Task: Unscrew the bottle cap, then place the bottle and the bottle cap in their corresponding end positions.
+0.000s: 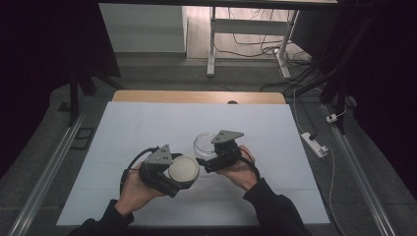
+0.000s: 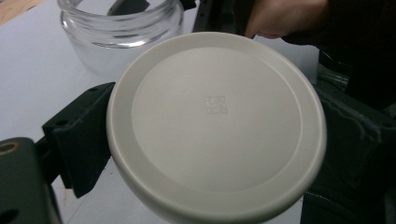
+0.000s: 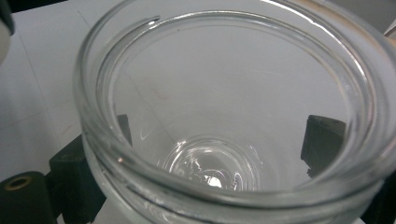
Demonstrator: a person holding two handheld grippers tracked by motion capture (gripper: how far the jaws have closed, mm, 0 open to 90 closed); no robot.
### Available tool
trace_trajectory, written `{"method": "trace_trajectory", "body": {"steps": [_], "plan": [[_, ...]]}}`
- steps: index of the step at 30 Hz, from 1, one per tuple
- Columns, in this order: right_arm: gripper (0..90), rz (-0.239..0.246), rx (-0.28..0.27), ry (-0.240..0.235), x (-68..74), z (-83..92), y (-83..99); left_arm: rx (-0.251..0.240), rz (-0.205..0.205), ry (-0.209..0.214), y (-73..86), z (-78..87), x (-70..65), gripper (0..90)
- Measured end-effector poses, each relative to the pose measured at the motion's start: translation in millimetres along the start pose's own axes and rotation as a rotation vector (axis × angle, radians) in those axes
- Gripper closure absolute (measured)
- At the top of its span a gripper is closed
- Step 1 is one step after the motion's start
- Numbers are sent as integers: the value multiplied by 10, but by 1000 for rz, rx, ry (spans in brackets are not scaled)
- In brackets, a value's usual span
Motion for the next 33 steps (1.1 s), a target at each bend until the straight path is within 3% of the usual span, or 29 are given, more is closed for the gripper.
{"method": "trace_trajectory", "body": {"steps": [33], "plan": [[65,-19,16,45,-276,-230,-39,37,-20,50,166,-300,-39,78]]}}
Point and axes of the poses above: each handheld gripper's, and its own axes: z roughly backward along the jaws, y roughly out of its underside, x roughly to its left, the point moved 4 cm from there along -z, roughly forward along the jaws, and after that the axes turned 9 degrees about -x, right-handed, at the moved point
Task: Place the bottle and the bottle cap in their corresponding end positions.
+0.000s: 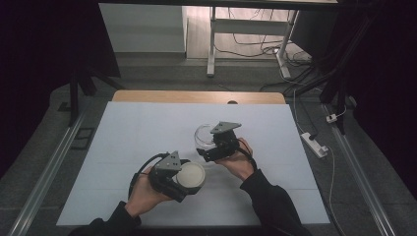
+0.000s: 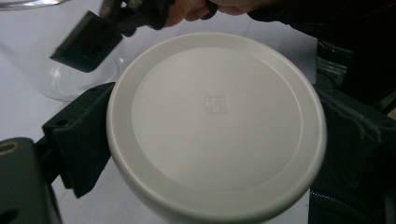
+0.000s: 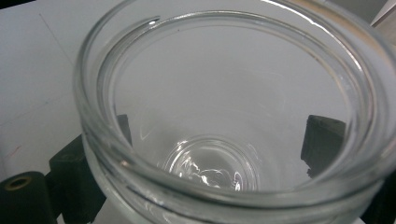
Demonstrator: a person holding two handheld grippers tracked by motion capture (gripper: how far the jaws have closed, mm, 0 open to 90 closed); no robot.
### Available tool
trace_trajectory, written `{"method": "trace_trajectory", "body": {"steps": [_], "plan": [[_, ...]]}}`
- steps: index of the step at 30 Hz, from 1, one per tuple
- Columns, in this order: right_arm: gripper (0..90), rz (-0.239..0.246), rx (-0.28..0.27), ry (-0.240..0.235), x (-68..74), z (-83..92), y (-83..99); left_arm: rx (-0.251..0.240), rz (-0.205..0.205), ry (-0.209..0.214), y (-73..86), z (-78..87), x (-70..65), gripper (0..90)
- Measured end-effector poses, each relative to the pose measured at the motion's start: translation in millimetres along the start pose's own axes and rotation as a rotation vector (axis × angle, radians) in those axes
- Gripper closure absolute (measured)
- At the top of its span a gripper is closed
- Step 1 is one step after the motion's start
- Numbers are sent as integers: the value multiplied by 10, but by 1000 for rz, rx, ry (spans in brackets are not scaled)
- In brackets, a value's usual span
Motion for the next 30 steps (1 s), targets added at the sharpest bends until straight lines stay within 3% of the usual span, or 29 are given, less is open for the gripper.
{"method": "trace_trajectory", "body": {"steps": [19,30], "plan": [[65,2,7,15,-129,-217,-39,23,-7,-9,129,-291,57,79],[65,-2,5,33,-223,-340,-54,22,10,-18,204,-472,120,78]]}}
Point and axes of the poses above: each handheld gripper's, and its own axes: z roughly backward along the jaws, y roughly out of its underside, x roughly to its left, the point moved 4 cm from there along -z, roughly forward along the jaws, and after that the axes turned 9 degrees about -x, right-handed, at the moved point
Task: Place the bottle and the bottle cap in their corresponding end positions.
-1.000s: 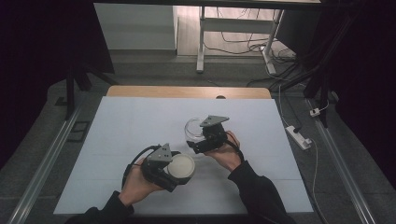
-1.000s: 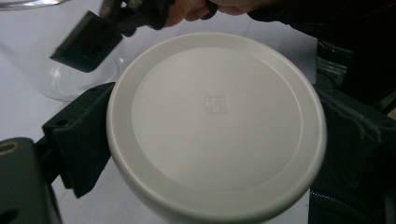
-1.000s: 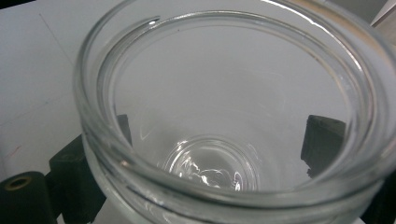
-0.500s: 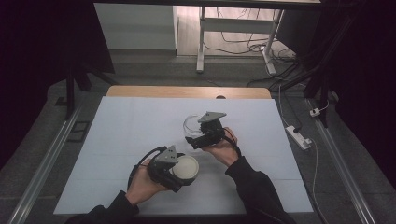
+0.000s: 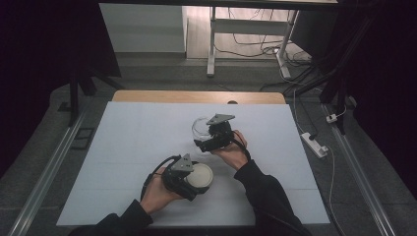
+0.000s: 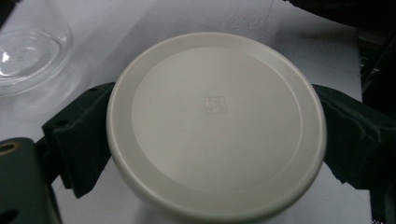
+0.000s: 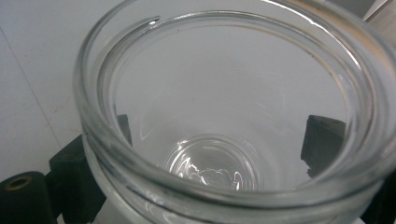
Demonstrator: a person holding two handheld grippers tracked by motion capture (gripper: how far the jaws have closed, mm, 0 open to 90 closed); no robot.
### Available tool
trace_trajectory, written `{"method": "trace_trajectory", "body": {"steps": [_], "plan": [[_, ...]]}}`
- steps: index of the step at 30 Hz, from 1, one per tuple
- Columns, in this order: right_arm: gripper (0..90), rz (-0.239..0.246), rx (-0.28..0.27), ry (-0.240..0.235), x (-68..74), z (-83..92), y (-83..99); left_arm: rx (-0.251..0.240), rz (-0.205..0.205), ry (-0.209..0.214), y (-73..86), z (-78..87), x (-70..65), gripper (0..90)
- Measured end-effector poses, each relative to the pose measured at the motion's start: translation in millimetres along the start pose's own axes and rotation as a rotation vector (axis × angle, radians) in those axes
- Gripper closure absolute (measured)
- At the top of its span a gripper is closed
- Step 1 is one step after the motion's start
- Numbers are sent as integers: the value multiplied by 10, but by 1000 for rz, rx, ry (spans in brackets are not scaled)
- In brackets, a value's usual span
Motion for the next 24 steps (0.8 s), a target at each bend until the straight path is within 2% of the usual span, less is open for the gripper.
{"method": "trace_trajectory", "body": {"steps": [11,24], "plan": [[65,-5,-2,11,-46,-125,-25,10,31,-8,86,-133,92,78],[65,-14,3,30,-122,-268,-4,61,14,-48,144,-308,201,78]]}}
Point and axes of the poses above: each handheld gripper's, and its own axes: z roughly backward along the jaws, y roughly out of its underside, x roughly to its left, the point moved 4 cm from there along -z, roughly forward along the jaws, and after that the axes turned 9 degrees about -x, right-handed, at the moved point
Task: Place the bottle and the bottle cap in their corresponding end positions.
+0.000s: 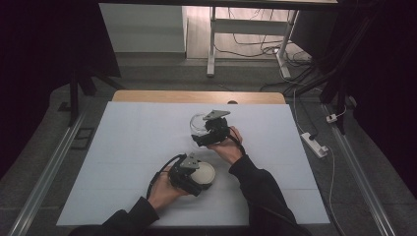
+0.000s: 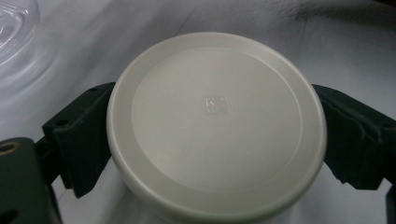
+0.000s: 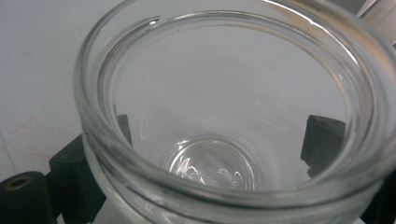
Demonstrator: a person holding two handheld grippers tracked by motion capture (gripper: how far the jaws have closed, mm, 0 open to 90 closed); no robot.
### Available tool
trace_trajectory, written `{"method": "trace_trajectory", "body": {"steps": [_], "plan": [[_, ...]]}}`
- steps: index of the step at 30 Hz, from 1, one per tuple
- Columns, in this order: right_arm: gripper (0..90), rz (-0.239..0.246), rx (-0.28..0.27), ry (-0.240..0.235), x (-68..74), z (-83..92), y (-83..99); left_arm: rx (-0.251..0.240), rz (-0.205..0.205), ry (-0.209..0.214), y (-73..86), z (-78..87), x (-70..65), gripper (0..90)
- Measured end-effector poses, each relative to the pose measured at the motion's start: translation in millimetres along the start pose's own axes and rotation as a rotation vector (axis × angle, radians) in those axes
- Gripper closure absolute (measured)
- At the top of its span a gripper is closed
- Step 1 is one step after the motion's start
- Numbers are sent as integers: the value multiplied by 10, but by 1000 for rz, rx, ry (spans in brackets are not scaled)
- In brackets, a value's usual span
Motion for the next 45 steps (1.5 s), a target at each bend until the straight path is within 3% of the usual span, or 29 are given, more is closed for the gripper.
{"method": "trace_trajectory", "body": {"steps": [14,20,25,32,45], "plan": [[64,0,5,22,-67,-83,79,60,-13,-9,42,-128,61,77],[63,-9,5,21,-82,-91,97,112,-35,-19,53,-155,64,75],[61,-21,13,21,-88,-87,101,118,-28,-14,52,-158,69,71],[56,-27,16,21,-90,-87,103,117,-24,-16,54,-158,71,27],[5,-59,17,-9,-87,-53,90,49,3,-1,37,-80,80,0]]}}
Point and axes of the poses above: each handheld gripper's, and its own axes: z roughly backward along the jaws, y roughly out of its underside, x roughly to its left, the point moved 4 cm from there along -z, roughly forward along the jaws, and after that the axes turned 9 degrees about -x, right-handed, at the moved point
